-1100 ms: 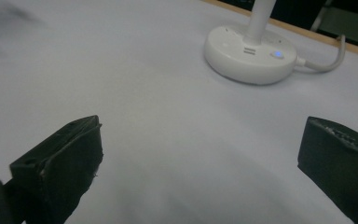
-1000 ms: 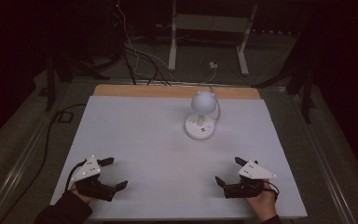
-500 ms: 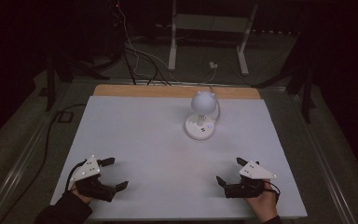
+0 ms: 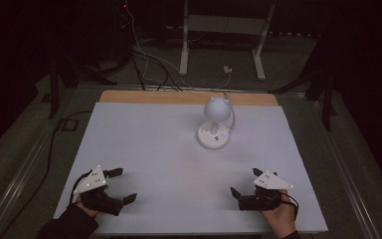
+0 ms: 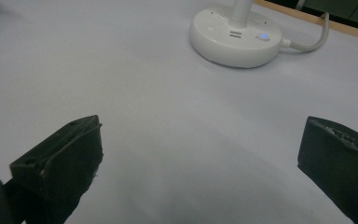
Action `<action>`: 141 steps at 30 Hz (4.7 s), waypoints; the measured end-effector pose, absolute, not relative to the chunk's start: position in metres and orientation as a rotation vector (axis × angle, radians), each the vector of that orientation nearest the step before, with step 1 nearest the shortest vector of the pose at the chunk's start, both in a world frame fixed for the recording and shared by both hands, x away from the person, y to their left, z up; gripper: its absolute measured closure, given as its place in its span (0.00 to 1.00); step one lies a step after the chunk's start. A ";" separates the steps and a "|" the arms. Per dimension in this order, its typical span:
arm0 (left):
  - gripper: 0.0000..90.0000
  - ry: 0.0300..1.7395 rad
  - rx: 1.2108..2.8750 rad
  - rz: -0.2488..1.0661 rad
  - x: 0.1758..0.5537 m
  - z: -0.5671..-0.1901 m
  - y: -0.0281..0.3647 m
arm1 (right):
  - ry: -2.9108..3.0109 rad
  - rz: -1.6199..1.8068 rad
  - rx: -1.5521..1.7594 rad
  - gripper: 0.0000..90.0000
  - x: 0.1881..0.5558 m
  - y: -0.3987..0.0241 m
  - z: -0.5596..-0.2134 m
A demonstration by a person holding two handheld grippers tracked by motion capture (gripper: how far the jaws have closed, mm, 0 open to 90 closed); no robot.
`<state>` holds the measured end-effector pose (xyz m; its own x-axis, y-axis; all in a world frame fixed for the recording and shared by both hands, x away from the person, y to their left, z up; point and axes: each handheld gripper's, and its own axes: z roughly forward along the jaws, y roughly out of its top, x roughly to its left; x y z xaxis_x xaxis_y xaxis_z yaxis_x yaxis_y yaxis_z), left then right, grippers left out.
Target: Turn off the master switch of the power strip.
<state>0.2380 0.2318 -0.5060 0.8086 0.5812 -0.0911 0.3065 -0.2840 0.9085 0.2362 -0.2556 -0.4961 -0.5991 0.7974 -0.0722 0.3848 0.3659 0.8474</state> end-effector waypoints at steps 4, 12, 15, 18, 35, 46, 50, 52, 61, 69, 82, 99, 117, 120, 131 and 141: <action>0.00 0.668 1.898 0.298 0.238 -0.507 0.231 | 2.163 1.148 1.056 0.00 0.237 -0.255 -0.492; 0.00 0.662 1.886 0.294 0.237 -0.505 0.231 | 2.164 1.172 1.070 0.00 0.238 -0.251 -0.478; 0.00 0.656 1.891 0.293 0.237 -0.505 0.230 | 2.157 1.189 1.068 0.00 0.240 -0.251 -0.472; 0.00 0.656 1.893 0.290 0.237 -0.505 0.230 | 2.147 1.200 1.066 0.00 0.243 -0.250 -0.466; 0.00 0.661 1.890 0.290 0.238 -0.505 0.230 | 2.117 1.254 1.040 0.00 0.262 -0.244 -0.444; 0.00 0.655 1.890 0.295 0.238 -0.505 0.230 | 2.104 1.263 1.019 0.00 0.280 -0.239 -0.432; 0.00 0.654 1.890 0.297 0.237 -0.505 0.230 | 2.096 1.265 1.024 0.00 0.285 -0.238 -0.430; 0.00 0.652 1.888 0.297 0.237 -0.505 0.230 | 2.092 1.267 1.021 0.00 0.286 -0.238 -0.429; 0.00 0.651 1.892 0.298 0.237 -0.505 0.230 | 2.095 1.280 1.035 0.00 0.300 -0.236 -0.424; 0.00 0.651 1.890 0.295 0.237 -0.505 0.230 | 2.090 1.285 1.040 0.00 0.312 -0.233 -0.424; 0.00 0.649 1.889 0.293 0.237 -0.505 0.230 | 2.107 1.266 1.048 0.00 0.333 -0.227 -0.430; 0.00 0.651 1.884 0.286 0.237 -0.504 0.230 | 2.115 1.228 1.089 0.00 0.364 -0.231 -0.446; 0.00 0.653 1.890 0.281 0.238 -0.505 0.231 | 2.019 1.142 1.326 0.31 0.388 -0.234 -0.469; 0.00 0.655 1.892 0.281 0.238 -0.505 0.231 | 2.007 1.123 1.344 0.46 0.389 -0.234 -0.470; 0.00 0.657 1.890 0.281 0.238 -0.505 0.231 | 1.964 1.083 1.362 1.00 0.393 -0.234 -0.470; 0.00 0.658 1.891 0.279 0.238 -0.505 0.231 | 1.975 1.040 1.400 1.00 0.400 -0.228 -0.477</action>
<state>0.2377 0.2306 -0.5049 0.8206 0.5612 -0.1078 0.3131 -0.2837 0.9063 0.3996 -0.2283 -0.4767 -0.3448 0.9382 0.0292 0.5549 0.1787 0.8125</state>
